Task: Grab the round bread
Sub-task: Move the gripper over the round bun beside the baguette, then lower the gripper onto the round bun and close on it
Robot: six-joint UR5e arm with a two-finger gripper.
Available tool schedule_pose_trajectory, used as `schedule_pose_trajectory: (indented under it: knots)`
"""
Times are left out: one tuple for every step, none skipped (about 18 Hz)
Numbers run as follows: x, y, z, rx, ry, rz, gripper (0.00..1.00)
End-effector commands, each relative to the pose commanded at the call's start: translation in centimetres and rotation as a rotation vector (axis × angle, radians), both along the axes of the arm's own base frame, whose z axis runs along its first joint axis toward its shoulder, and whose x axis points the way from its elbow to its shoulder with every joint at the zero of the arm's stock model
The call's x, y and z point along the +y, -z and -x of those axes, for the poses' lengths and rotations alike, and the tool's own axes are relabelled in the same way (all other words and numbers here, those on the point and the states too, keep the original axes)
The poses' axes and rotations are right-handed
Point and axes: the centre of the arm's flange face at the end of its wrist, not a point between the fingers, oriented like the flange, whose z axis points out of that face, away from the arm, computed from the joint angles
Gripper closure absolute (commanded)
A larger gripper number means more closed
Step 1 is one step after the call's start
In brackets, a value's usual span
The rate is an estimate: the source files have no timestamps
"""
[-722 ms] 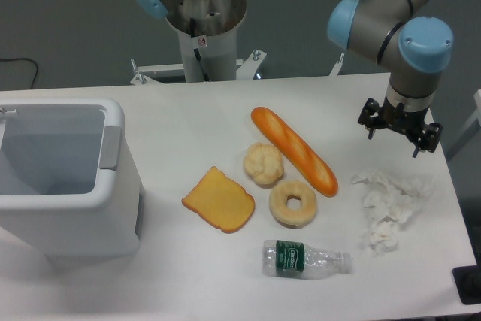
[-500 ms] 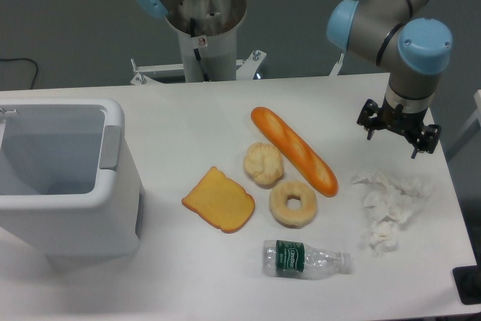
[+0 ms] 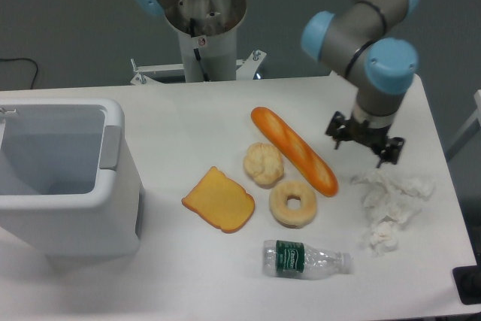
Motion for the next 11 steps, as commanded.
schedule_pose_trajectory:
  knots:
    - [0.5,0.0,-0.8,-0.012,0.002,-0.013,0.0]
    - [0.9,0.0,-1.8,-0.023,0.002,-0.025,0.0]
    - [1.4,0.0,-2.8,-0.03,0.003,-0.031,0.0]
    - [1.9,0.1,-3.5,-0.036,0.005,-0.03,0.0]
    - [2.3,0.5,-4.3,-0.047,0.012,-0.025,0.0]
    - [2.7,0.9,-5.0,-0.055,0.023,-0.021,0.0]
    - [3.0,1.2,-5.4,-0.062,0.03,-0.019,0.0]
    - [3.2,1.5,-5.6,-0.064,0.033,-0.017,0.0]
    - [3.3,2.0,-5.5,-0.071,0.032,-0.013,0.0]
    - [3.3,2.5,-5.5,-0.079,0.031,-0.008,0.0]
    - [3.4,3.1,-5.4,-0.088,0.031,-0.003,0.0]
